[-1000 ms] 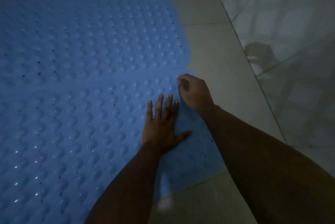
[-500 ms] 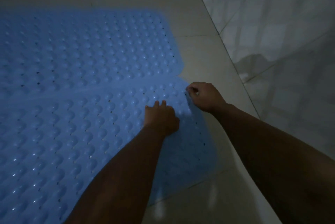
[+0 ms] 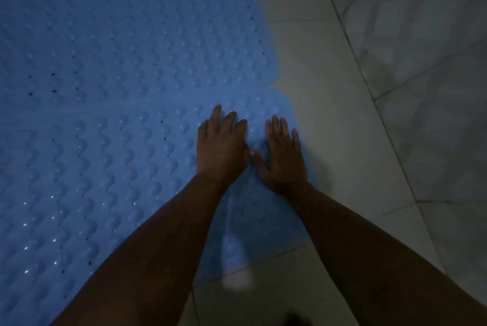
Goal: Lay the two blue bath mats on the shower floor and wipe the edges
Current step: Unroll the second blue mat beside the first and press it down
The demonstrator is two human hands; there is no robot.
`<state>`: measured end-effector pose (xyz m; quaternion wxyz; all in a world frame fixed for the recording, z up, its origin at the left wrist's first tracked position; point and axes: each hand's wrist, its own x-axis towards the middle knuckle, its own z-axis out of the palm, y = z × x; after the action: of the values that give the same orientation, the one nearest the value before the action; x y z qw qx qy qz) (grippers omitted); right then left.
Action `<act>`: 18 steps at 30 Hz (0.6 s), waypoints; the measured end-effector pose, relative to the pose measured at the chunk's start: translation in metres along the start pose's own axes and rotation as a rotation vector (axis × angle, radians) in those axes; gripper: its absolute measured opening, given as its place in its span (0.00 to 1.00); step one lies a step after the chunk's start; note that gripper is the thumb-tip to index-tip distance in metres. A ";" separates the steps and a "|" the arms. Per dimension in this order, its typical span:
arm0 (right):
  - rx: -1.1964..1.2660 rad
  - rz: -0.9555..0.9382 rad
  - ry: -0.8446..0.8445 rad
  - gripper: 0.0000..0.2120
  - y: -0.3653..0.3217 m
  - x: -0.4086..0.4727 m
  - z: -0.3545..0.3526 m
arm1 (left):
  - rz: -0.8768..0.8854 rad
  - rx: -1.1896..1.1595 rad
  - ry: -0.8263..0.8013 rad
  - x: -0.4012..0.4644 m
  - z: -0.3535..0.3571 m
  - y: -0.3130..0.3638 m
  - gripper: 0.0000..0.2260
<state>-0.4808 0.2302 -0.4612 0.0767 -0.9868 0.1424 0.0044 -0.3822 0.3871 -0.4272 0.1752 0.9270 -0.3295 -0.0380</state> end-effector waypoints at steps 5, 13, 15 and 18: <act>-0.007 0.016 -0.065 0.42 0.001 0.002 0.002 | 0.004 0.024 0.045 -0.010 0.007 -0.011 0.22; 0.306 0.203 -0.358 0.25 0.018 0.055 -0.077 | -0.028 -0.004 0.058 -0.012 -0.020 -0.010 0.24; 0.287 0.229 -0.187 0.24 0.013 0.043 -0.082 | -0.024 -0.016 0.066 -0.016 -0.023 -0.010 0.22; 0.169 0.150 -0.125 0.33 0.002 -0.004 -0.057 | -0.026 -0.015 0.060 -0.024 -0.020 -0.010 0.20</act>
<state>-0.4858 0.2211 -0.4051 0.1676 -0.9613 0.2106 0.0595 -0.3909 0.4154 -0.4133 0.1913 0.9306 -0.3117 -0.0150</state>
